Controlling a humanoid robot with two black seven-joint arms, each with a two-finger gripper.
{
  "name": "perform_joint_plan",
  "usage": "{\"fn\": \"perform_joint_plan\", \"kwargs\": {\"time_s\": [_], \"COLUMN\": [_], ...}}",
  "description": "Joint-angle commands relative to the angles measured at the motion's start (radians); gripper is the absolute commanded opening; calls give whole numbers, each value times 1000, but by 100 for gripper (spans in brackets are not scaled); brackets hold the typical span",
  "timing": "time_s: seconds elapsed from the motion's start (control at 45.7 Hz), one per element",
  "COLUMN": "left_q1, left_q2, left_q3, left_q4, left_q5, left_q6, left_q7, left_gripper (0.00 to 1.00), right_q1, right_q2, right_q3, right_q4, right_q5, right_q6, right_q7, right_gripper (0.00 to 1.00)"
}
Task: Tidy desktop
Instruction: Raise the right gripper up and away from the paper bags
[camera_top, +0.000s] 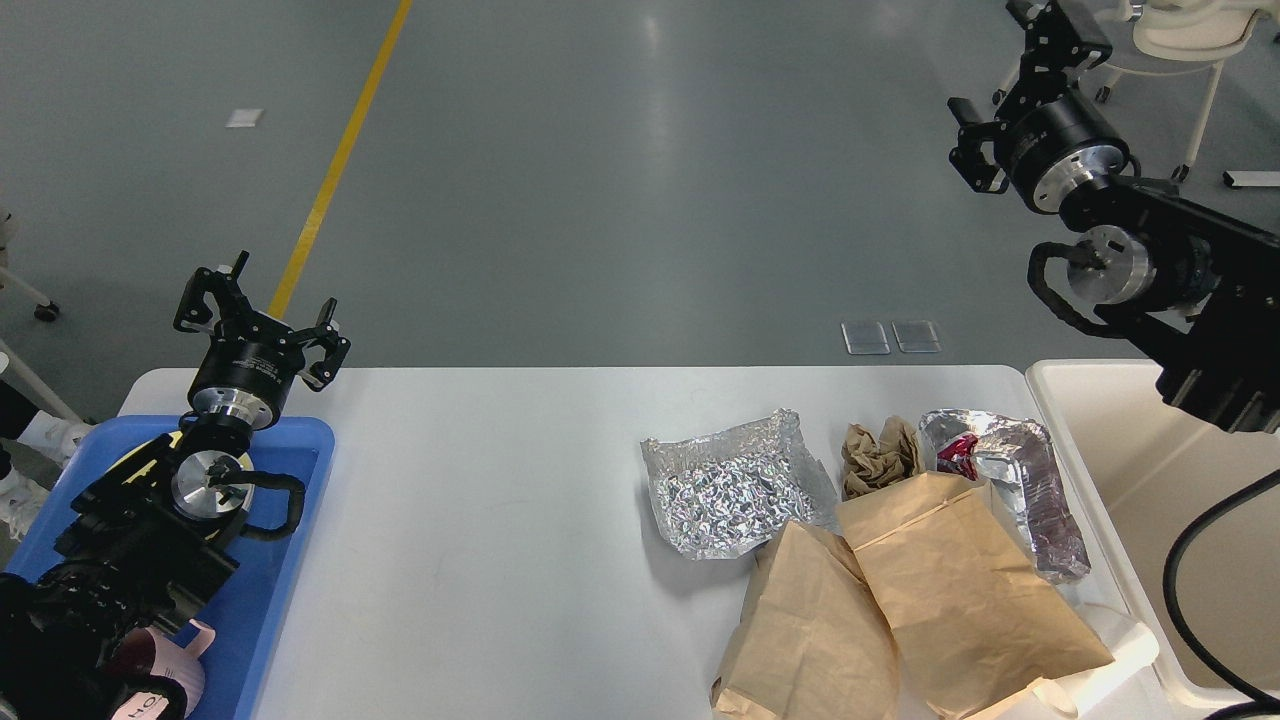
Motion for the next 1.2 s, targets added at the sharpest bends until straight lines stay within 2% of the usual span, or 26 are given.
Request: {"fn": "perform_joint_plan", "kwargs": {"time_s": [0.0, 0.066, 0.175, 0.372, 0.46, 0.744, 1.182], "left_q1": [-1, 1, 1, 1, -1, 1, 1], "left_q2": [0, 0, 0, 0, 0, 0, 0], "left_q3": [0, 0, 0, 0, 0, 0, 0], "left_q4": [-1, -1, -1, -1, -1, -1, -1], "left_q5": [0, 0, 0, 0, 0, 0, 0], "left_q6": [-1, 1, 1, -1, 1, -1, 1], "left_q7": [0, 0, 0, 0, 0, 0, 0], "left_gripper": [99, 100, 100, 99, 99, 100, 100], "right_q1": [65, 91, 97, 128, 148, 134, 34], "right_q2": [-19, -13, -7, -19, -16, 31, -2], "right_q3": [-147, -229, -251, -350, -416, -436, -531], "right_q4": [8, 9, 4, 14, 14, -6, -65], "right_q5": [85, 73, 27, -172, -180, -186, -176], "right_q6": [7, 7, 2, 1, 1, -2, 2], "right_q7": [3, 3, 3, 1, 1, -2, -2], "right_gripper": [100, 100, 100, 100, 100, 100, 100]}}
